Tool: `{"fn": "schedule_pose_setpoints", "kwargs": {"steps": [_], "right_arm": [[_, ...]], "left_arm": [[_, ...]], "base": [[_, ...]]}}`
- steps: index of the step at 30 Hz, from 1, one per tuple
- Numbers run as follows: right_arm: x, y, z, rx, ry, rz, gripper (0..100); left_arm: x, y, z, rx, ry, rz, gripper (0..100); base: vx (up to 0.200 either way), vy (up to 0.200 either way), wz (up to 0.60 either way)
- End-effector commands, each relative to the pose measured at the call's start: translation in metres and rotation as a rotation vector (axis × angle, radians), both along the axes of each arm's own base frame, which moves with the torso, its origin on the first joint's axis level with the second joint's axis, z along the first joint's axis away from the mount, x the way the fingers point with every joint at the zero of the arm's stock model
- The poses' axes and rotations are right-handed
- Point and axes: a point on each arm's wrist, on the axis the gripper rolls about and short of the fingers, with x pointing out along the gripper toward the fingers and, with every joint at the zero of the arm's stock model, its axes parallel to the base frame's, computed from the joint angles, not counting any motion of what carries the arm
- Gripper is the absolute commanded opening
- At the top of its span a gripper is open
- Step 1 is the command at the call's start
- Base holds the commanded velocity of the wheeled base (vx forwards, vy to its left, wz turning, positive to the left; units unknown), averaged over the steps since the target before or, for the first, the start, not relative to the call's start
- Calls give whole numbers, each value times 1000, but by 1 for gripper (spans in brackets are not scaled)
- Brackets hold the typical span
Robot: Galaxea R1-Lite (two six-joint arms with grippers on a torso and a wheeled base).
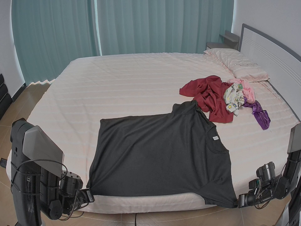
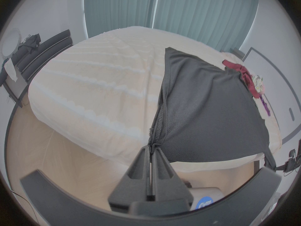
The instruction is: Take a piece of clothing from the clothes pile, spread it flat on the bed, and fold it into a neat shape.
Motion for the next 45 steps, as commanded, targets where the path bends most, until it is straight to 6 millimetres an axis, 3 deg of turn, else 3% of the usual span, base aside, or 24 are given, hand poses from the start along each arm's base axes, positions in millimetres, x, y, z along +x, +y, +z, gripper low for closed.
{"fn": "schedule_pose_setpoints", "kwargs": {"steps": [1, 25, 32, 39, 45], "right_arm": [[-10, 3, 8, -12, 15, 21, 0], [-24, 5, 25, -49, 9, 102, 0], [-14, 6, 41, -29, -165, 86, 0], [14, 10, 58, 16, -346, 40, 0], [36, 7, 73, 16, -455, -6, 0]], "left_arm": [[-10, 3, 7, 39, 61, -12, 0], [-39, 0, 17, 93, 276, -121, 0], [-28, -1, 37, 46, 143, -106, 0], [4, -2, 59, -10, -24, -58, 0], [18, 3, 70, -31, -100, -20, 0]], "base": [[0, 0, 0], [0, 0, 0], [0, 0, 0], [0, 0, 0], [0, 0, 0]]}}
